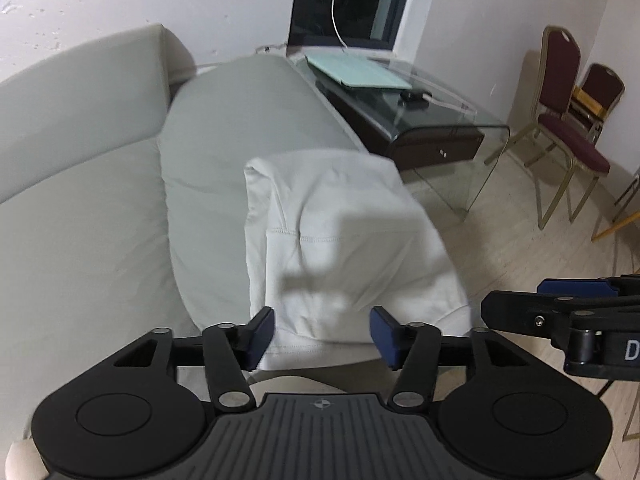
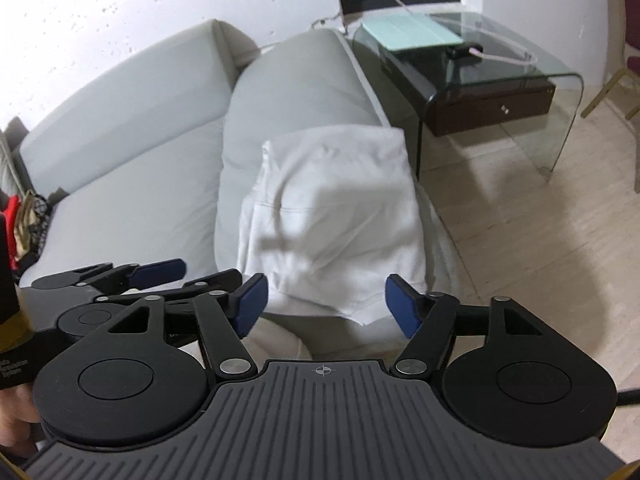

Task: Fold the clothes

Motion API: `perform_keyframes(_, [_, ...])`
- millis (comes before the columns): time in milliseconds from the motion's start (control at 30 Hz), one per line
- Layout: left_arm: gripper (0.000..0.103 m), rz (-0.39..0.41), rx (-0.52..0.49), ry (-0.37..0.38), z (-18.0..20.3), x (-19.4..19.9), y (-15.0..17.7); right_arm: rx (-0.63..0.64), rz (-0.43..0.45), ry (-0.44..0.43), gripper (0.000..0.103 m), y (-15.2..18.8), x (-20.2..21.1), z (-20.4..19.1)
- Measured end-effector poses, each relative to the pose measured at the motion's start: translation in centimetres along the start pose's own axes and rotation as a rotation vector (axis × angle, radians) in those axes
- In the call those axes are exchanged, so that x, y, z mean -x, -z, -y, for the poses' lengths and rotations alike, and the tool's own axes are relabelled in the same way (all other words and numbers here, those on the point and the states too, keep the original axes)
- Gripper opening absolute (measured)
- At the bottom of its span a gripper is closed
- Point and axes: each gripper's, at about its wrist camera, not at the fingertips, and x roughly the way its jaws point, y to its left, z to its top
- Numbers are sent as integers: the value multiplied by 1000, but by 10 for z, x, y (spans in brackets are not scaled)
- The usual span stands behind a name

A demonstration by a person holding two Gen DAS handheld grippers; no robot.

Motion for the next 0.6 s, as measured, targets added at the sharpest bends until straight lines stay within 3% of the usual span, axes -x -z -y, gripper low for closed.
perform_keyframes(267, [95, 82, -11, -24, 12, 63, 2, 107, 38, 99, 84, 1, 55, -21])
perform_keyframes(600, [96, 107, 14, -92, 18, 83, 10, 123, 35, 136, 85, 12, 63, -24])
